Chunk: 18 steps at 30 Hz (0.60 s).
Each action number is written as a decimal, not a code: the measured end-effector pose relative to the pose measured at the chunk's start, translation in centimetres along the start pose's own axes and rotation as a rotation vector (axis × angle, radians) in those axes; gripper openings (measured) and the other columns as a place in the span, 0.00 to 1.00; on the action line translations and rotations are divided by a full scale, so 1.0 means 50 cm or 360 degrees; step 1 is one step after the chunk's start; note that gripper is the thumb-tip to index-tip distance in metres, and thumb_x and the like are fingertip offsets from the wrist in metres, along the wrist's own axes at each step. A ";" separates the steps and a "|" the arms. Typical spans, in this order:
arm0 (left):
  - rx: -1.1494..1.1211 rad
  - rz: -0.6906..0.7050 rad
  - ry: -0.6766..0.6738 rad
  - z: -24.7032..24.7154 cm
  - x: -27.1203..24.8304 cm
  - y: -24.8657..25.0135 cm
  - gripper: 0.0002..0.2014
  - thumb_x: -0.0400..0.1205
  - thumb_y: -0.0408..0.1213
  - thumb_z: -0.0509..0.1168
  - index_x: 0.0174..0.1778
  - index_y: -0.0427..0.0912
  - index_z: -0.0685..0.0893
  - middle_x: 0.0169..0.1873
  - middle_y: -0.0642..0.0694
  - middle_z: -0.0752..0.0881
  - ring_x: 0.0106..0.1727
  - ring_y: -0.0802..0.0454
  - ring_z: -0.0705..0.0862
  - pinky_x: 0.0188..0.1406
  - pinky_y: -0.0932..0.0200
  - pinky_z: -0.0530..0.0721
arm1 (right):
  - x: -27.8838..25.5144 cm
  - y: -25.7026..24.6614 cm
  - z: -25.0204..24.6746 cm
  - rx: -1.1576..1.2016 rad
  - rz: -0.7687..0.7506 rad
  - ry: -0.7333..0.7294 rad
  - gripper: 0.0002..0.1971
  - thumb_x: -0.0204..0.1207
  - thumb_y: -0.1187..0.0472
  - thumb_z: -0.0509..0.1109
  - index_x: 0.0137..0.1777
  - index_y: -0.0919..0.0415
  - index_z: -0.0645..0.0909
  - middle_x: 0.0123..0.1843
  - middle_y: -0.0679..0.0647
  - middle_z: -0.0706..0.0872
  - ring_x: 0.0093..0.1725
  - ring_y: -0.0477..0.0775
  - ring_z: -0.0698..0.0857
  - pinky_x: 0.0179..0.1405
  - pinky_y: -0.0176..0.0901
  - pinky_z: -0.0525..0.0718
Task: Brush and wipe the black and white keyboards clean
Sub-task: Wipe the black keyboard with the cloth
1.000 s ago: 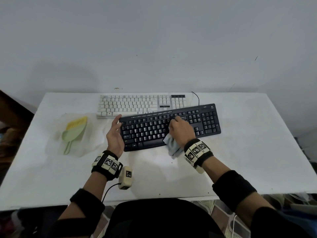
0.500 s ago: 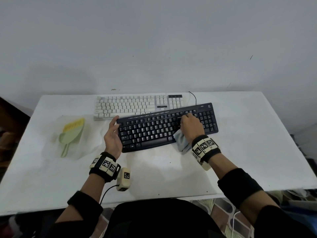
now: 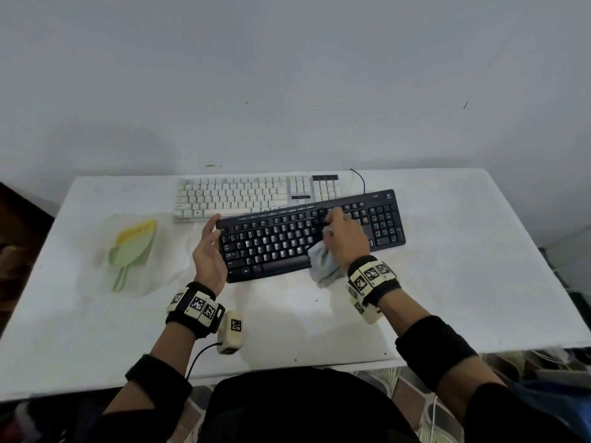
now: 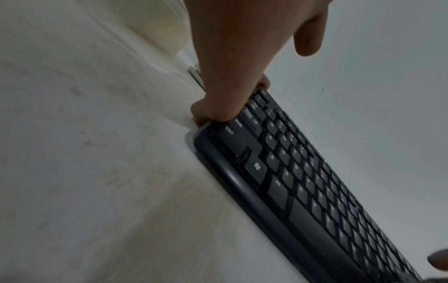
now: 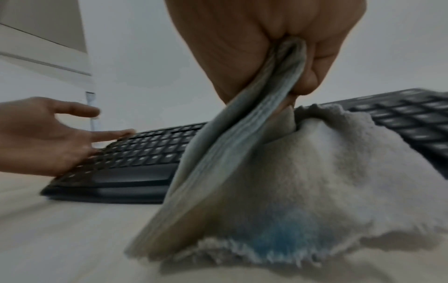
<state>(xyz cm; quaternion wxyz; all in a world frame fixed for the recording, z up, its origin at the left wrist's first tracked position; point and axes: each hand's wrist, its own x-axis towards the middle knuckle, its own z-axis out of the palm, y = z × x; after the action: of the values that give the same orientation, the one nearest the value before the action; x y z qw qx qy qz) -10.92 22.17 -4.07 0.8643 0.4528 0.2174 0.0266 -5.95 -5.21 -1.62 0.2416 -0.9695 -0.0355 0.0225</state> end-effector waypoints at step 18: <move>0.0005 -0.0041 -0.0009 -0.002 -0.001 0.006 0.24 0.78 0.41 0.65 0.72 0.52 0.81 0.58 0.46 0.85 0.58 0.49 0.85 0.60 0.48 0.83 | 0.024 0.064 -0.025 -0.0070 0.0188 0.0087 0.14 0.83 0.64 0.66 0.67 0.63 0.74 0.61 0.61 0.85 0.58 0.62 0.85 0.55 0.56 0.85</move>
<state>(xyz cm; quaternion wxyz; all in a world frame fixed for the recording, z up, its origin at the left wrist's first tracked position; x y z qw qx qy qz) -10.97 22.42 -3.84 0.8645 0.4512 0.2208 0.0138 -4.50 -8.54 -2.06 0.2193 -0.9752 0.0277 0.0094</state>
